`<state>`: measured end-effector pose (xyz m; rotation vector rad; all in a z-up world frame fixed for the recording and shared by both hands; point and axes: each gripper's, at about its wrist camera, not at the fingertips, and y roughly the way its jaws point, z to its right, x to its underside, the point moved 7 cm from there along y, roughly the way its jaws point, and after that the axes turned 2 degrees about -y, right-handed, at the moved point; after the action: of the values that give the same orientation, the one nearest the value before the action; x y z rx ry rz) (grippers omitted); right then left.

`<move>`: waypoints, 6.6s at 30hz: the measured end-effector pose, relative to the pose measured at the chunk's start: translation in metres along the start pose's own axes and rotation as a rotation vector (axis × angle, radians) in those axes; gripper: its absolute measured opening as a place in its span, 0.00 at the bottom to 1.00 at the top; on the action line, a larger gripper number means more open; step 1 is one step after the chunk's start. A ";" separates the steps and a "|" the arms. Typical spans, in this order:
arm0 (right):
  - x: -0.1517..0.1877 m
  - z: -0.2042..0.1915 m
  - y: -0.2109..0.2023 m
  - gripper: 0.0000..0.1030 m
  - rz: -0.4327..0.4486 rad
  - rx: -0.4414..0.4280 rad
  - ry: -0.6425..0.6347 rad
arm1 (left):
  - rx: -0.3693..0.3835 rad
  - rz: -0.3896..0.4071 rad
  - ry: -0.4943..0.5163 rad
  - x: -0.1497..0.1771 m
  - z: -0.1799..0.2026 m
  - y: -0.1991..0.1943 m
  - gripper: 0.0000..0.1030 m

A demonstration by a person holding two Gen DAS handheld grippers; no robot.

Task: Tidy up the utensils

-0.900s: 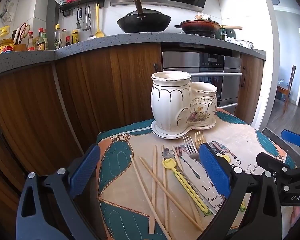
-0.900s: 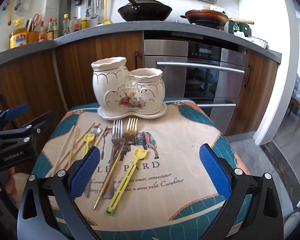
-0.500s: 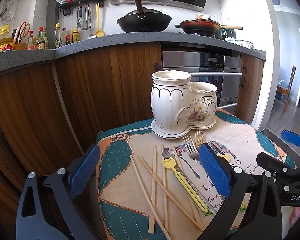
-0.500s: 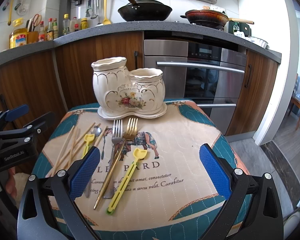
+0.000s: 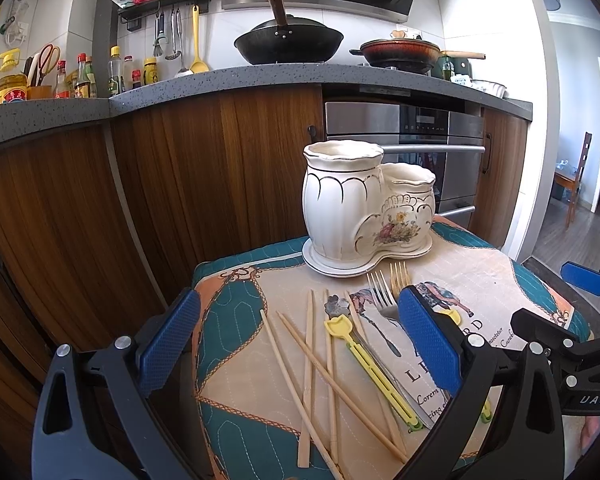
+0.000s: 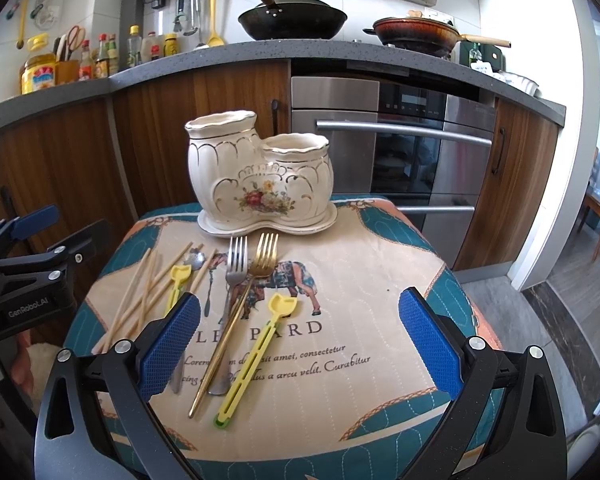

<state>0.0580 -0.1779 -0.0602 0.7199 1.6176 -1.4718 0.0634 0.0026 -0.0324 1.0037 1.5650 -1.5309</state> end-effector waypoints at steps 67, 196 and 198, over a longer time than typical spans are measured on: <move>0.008 -0.005 0.079 0.96 -0.136 -0.180 -0.024 | -0.032 -0.163 0.049 0.028 -0.025 0.059 0.95; -0.138 0.039 0.134 0.10 0.191 -0.267 0.219 | 0.227 0.056 -0.072 -0.141 0.003 0.133 0.05; -0.134 0.038 0.131 0.10 0.181 -0.265 0.207 | 0.223 0.033 -0.063 -0.135 0.004 0.129 0.05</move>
<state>0.2432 -0.1800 -0.0128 0.8616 1.8088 -1.0570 0.2380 -0.0088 0.0316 1.0860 1.3496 -1.7242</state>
